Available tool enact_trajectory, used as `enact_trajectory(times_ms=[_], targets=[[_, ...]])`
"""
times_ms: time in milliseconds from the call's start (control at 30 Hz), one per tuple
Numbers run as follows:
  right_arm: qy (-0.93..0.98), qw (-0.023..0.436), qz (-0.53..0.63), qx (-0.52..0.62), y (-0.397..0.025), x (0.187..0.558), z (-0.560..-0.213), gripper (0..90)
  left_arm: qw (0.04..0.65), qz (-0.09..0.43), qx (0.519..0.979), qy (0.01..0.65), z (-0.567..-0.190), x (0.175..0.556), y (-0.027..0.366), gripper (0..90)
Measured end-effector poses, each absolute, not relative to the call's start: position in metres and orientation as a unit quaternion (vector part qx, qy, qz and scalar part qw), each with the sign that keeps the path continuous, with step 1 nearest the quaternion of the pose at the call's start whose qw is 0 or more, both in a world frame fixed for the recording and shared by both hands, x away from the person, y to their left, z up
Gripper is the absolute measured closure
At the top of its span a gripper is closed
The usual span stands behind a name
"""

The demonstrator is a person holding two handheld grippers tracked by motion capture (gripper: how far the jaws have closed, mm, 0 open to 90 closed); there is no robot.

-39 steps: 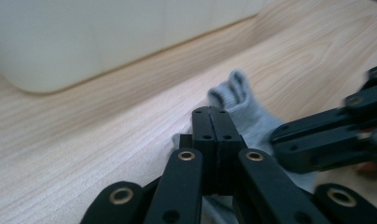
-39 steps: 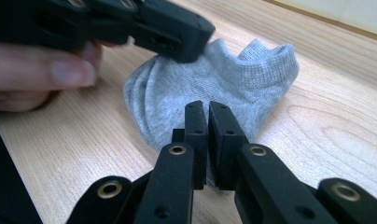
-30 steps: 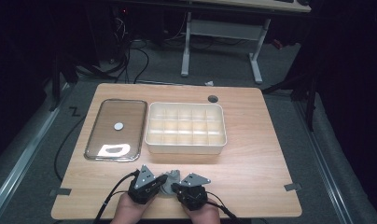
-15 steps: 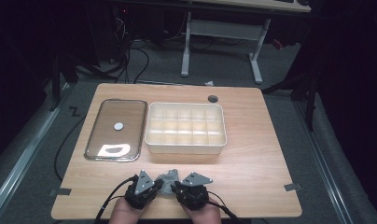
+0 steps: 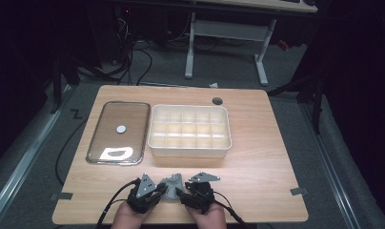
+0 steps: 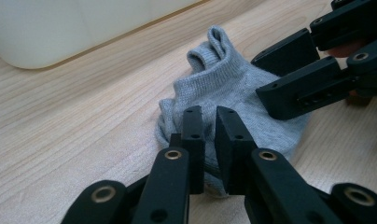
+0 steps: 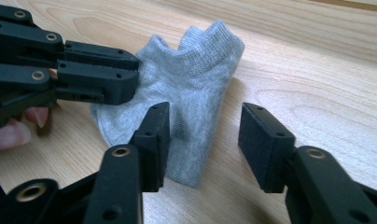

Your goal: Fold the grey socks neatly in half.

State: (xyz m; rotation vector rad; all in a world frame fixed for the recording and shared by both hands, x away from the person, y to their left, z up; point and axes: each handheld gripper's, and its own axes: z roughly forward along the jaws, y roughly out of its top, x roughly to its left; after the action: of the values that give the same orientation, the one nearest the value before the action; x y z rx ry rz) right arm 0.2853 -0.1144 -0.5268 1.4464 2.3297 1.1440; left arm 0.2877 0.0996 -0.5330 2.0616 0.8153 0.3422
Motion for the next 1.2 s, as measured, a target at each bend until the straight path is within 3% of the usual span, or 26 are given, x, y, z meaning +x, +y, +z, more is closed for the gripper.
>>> enact_trajectory(times_ms=[233,300,500,600,767,1200], targets=[[0.782,0.058,0.396,0.478,-0.110,0.285,-0.529,76.6,0.425,0.151,0.831,0.325,-0.532,0.292,0.096,80.1],[0.784,0.068,0.397,0.473,-0.108,0.285,-0.528,80.1,0.418,0.169,0.835,0.316,-0.532,0.296,0.091,80.4],[0.779,0.105,0.400,0.472,-0.108,0.289,-0.524,81.0,0.420,0.179,0.826,0.331,-0.531,0.304,0.084,80.9],[0.781,0.107,0.394,0.473,-0.108,0.289,-0.525,81.0,0.448,0.161,0.810,0.343,-0.523,0.298,0.088,73.2],[0.780,0.110,0.396,0.472,-0.108,0.288,-0.526,80.9,0.444,0.171,0.811,0.342,-0.524,0.288,0.085,70.9],[0.778,0.116,0.412,0.459,-0.110,0.283,-0.521,80.8,0.435,0.151,0.821,0.338,-0.532,0.293,0.086,75.7]])
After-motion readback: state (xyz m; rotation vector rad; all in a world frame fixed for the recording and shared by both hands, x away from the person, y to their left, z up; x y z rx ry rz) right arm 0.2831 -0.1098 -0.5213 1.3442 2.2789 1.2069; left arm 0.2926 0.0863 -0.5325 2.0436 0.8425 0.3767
